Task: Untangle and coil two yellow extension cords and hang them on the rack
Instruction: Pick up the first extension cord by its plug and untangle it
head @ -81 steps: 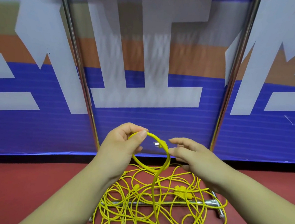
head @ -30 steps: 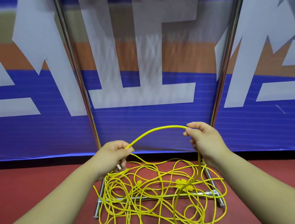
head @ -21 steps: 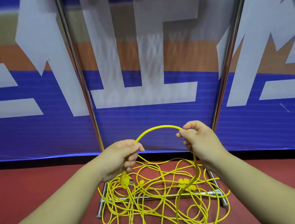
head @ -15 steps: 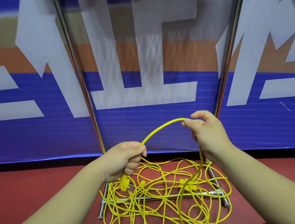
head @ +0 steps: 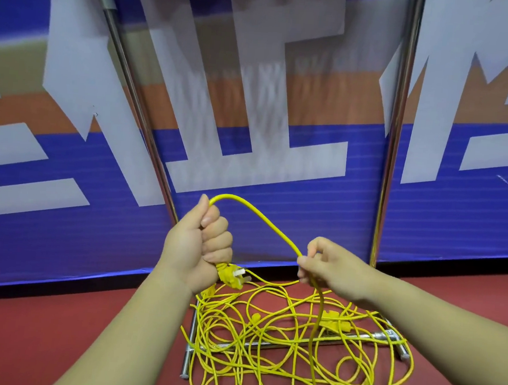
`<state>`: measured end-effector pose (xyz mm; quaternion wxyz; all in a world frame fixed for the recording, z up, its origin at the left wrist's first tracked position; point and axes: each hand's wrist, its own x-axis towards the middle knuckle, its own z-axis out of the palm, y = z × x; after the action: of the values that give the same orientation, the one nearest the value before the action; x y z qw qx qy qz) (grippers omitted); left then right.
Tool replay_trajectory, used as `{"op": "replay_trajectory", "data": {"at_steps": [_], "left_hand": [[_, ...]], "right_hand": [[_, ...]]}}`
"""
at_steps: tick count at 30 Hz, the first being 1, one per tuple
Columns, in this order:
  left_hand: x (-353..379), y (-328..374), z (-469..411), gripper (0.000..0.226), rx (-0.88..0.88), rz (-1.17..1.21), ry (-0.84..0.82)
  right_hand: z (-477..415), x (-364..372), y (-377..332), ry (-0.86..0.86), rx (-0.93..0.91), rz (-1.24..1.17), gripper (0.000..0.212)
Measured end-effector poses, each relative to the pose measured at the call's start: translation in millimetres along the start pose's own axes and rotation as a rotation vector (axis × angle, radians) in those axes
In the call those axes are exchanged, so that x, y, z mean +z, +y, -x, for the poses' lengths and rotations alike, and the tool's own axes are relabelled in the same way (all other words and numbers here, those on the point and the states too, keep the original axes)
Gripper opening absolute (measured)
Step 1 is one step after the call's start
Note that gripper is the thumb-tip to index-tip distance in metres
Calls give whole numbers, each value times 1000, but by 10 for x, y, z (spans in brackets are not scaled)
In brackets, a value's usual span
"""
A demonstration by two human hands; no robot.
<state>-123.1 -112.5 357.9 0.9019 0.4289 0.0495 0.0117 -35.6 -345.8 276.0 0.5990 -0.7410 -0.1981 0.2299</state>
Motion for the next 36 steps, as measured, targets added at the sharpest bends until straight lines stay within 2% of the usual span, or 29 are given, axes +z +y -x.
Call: {"op": "replay_trajectory", "data": {"at_steps": [3,6,11,14,19,24,26,29,30,31,33,36], "left_hand": [[-136,118,-26,48,64,96,24],[-274,127,-34,41,87,91,89],[-375,-127,-65,27,45,-231,157],[-335,-240,-72,27,29,-370,149],[-230,-313,-37,27,1,-451,122],[-226,-265,-23,41,-72,-513,90],[-257,-292,-46,38,-45,-692,145],[-377,-341,-92,39,23,-1193,180],[-400,-347,-90,40,5,-1284,164],[-414,-351,-90,40,-20,-1305,156],[-381,-365,-78,33,-50,-1205,152],[-241,-393,-48,25,-90,-820,120]], "right_hand": [[32,9,116,-91,45,110,13],[14,6,83,8,51,27,12],[-33,-12,-182,253,17,-224,13],[-22,-29,-318,331,-15,-234,11],[44,-29,-456,372,-51,-221,12],[97,-94,-473,398,-57,-204,16],[111,-115,-471,388,-58,-181,16],[143,-133,-484,361,-82,-144,14],[148,-139,-485,355,-96,-132,13],[157,-145,-491,355,-107,-116,13],[164,-153,-494,358,-121,-96,12],[179,-142,-490,334,-135,-92,11]]}}
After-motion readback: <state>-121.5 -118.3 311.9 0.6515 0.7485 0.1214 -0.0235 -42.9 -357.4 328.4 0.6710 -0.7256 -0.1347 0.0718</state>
